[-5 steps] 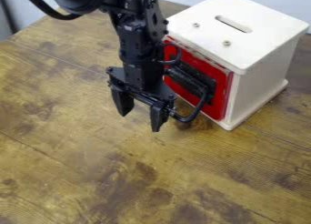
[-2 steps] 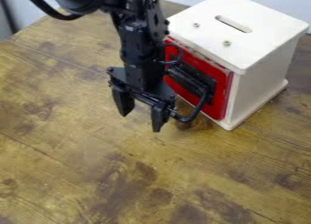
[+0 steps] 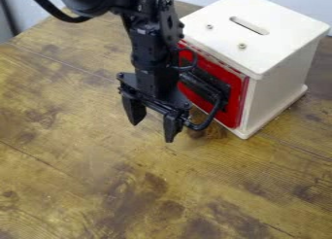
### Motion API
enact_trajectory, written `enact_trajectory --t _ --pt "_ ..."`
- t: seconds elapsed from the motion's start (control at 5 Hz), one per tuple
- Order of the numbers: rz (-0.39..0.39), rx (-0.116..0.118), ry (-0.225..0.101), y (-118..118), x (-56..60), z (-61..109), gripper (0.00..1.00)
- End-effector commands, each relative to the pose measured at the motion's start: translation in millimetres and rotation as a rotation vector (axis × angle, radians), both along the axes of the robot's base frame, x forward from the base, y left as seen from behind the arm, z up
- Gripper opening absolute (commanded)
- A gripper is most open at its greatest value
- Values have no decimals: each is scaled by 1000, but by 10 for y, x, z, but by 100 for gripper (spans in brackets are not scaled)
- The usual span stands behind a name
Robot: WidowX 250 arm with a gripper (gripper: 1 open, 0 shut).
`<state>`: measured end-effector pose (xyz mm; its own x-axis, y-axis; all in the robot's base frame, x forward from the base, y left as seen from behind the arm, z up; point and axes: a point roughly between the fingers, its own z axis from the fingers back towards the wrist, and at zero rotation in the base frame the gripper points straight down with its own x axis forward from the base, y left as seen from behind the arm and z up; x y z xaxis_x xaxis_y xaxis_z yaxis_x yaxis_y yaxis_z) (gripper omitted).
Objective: Close the drawer
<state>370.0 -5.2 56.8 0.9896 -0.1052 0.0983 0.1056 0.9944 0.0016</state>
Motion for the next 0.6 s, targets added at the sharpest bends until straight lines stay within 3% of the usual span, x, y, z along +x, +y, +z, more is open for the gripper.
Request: enact_trajectory --t 0.0,0.4 --pt "0 -3 -75 10 49 243 100" --pt "14 -5 -73 65 43 251 100"
